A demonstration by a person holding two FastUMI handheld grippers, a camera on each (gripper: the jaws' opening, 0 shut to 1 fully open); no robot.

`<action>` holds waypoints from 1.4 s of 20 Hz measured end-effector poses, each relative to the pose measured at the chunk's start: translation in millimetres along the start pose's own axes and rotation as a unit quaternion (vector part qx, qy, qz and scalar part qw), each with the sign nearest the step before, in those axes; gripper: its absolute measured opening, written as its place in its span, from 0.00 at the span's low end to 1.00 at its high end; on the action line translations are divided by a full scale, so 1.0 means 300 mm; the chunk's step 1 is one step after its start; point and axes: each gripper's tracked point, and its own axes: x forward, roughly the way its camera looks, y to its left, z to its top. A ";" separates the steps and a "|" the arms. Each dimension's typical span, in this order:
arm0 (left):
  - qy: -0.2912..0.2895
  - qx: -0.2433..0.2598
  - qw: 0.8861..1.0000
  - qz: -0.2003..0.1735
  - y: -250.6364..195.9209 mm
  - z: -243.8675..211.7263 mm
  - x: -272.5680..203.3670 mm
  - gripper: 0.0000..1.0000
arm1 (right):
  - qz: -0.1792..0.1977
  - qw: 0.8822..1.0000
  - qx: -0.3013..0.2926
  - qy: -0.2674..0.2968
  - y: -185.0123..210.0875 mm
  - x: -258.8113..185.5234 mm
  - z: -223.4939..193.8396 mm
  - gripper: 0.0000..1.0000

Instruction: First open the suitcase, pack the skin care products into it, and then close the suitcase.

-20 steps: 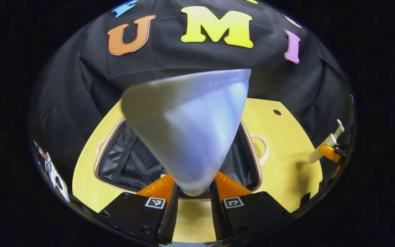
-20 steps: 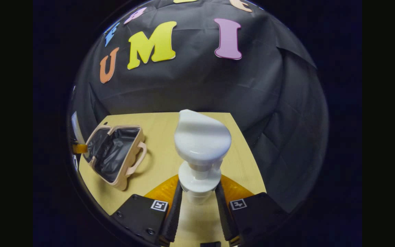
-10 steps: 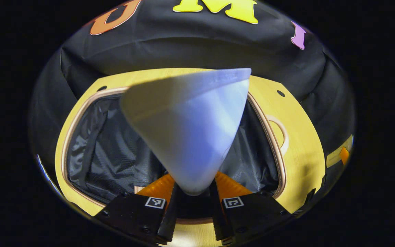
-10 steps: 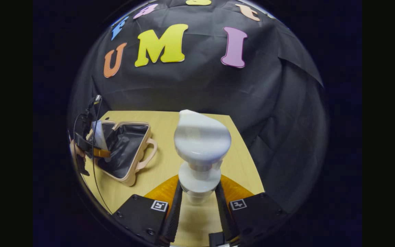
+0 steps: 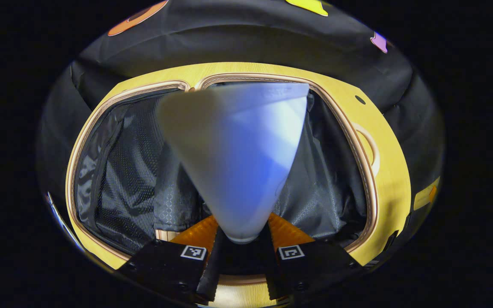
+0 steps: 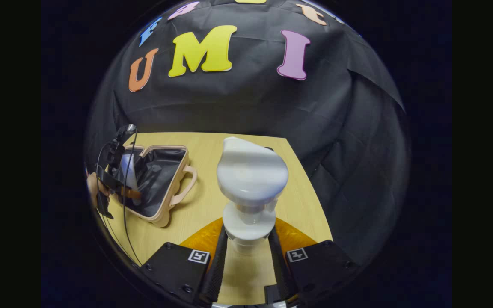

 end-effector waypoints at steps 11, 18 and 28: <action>0.000 -0.017 1.000 0.006 -0.009 0.009 0.040 0.47 | 0.049 0.999 -0.021 -0.010 0.152 -0.035 0.102 0.46; -0.152 -0.010 0.988 -0.008 -0.045 0.116 -0.258 0.90 | 0.115 0.992 -0.037 -0.040 0.438 0.035 0.301 0.48; -0.429 0.059 0.898 0.073 0.127 0.205 -0.951 0.96 | 0.192 0.977 -0.066 0.062 0.913 0.244 0.112 0.48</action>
